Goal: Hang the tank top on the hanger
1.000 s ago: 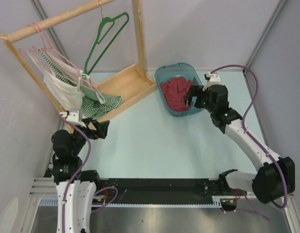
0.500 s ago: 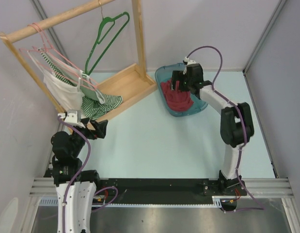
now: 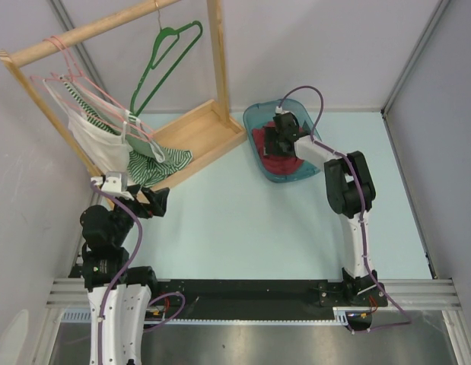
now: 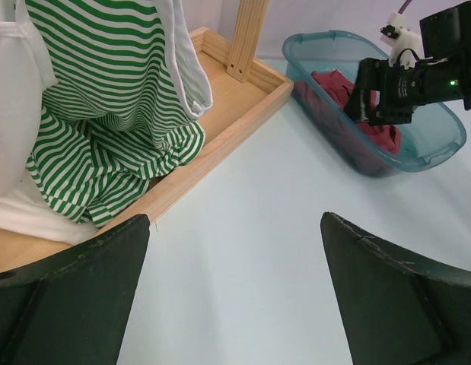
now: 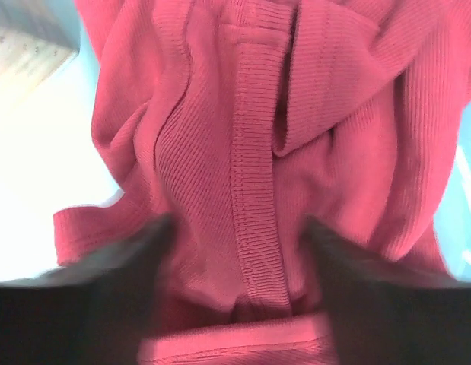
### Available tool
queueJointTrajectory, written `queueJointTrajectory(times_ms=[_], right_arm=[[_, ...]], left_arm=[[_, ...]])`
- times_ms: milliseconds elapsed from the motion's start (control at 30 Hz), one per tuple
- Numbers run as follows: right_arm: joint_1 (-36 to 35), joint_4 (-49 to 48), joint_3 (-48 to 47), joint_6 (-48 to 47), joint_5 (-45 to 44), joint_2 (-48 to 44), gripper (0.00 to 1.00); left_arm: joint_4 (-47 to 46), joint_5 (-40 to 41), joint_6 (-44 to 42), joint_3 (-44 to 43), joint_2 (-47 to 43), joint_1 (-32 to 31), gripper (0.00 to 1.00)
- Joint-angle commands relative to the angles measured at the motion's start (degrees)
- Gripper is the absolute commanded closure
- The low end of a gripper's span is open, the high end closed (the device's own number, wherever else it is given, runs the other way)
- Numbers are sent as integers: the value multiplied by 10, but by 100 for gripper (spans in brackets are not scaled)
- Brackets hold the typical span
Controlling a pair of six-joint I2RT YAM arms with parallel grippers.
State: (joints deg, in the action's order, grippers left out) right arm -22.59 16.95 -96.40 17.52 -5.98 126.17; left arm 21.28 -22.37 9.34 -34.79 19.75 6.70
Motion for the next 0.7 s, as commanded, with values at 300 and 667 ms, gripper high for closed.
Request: queueJointTrajectory(times_ms=[300,667], right_arm=[[0,19,-74,-27,7,-92,100],[-180,11,-43,-110,-17,-326,100]], left_arm=[[-13,7,-12,1,-10,-5,0],[-12,22,-12,2,-27,-13,1]])
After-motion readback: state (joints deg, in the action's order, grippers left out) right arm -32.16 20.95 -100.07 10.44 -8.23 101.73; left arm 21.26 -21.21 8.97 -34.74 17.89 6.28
